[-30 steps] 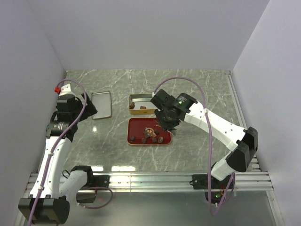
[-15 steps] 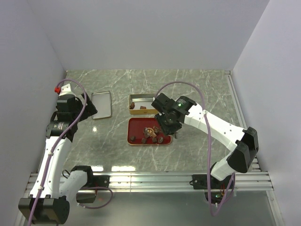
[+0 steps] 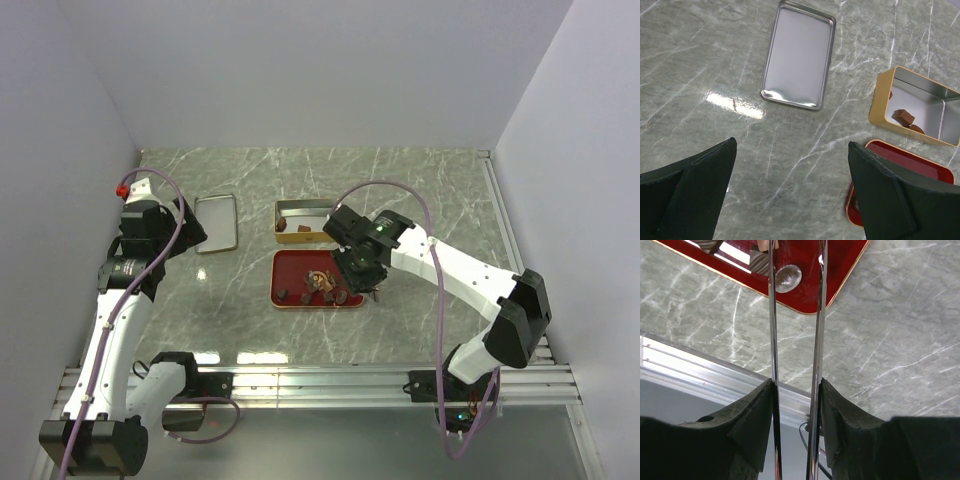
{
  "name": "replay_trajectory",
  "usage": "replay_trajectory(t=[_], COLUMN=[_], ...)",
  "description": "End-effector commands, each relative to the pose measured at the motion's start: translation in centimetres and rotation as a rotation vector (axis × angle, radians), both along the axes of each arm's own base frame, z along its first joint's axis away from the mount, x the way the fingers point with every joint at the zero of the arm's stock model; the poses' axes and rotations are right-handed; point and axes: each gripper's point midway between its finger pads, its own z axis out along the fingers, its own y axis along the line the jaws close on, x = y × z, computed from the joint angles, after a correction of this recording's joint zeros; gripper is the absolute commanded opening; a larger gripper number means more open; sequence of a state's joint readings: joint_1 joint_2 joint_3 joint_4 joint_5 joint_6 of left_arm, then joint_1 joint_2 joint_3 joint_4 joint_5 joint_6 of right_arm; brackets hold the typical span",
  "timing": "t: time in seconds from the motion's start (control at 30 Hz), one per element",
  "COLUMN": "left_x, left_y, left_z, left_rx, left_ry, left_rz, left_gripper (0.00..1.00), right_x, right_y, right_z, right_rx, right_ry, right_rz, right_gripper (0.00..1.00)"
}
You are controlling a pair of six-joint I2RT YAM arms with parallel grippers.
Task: Pack the chocolate
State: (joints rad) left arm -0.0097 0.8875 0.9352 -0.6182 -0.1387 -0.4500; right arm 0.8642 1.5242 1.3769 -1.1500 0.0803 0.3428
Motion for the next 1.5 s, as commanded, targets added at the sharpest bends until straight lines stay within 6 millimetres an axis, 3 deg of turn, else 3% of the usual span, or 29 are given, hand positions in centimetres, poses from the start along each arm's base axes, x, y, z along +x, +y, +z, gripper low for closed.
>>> replay_trajectory(t=[0.0,0.33,0.67,0.83,1.07,1.2,1.37,1.47], left_x=[0.2,0.3,0.3,0.5,0.6,0.6,0.4,0.1], left_y=[0.2,0.1,0.0,0.0,0.1,0.2,0.4,0.5], left_z=[0.3,0.4,0.2,0.3,0.7,0.9,1.0,0.6], left_rx=[0.005,0.001,-0.006,-0.001,0.006,0.011,0.018,0.018], left_ry=[-0.010,-0.015,-0.014,-0.013,-0.019,-0.021,-0.021,-0.012], left_rz=[0.008,0.004,-0.001,-0.002,-0.005,-0.002,0.009,0.015], left_gripper=[0.99,0.99,0.99,1.00,0.99,0.99,0.99,0.99], right_x=[0.3,0.9,2.5,5.4,11.2,13.8,15.3,15.1], right_y=[0.0,0.1,0.0,0.4,1.5,2.2,2.7,2.8], right_z=[0.3,1.5,5.1,7.0,9.9,9.8,9.9,9.4], right_rx=[0.035,0.040,0.062,0.104,0.158,0.148,0.149,0.145], right_ry=[-0.034,-0.069,-0.137,-0.189,-0.289,-0.294,-0.292,-0.275], right_rz=[0.006,0.021,-0.005,-0.046,-0.069,-0.070,-0.067,-0.063], right_gripper=[0.47,0.32,0.31,0.31,0.31,0.31,0.31,0.33])
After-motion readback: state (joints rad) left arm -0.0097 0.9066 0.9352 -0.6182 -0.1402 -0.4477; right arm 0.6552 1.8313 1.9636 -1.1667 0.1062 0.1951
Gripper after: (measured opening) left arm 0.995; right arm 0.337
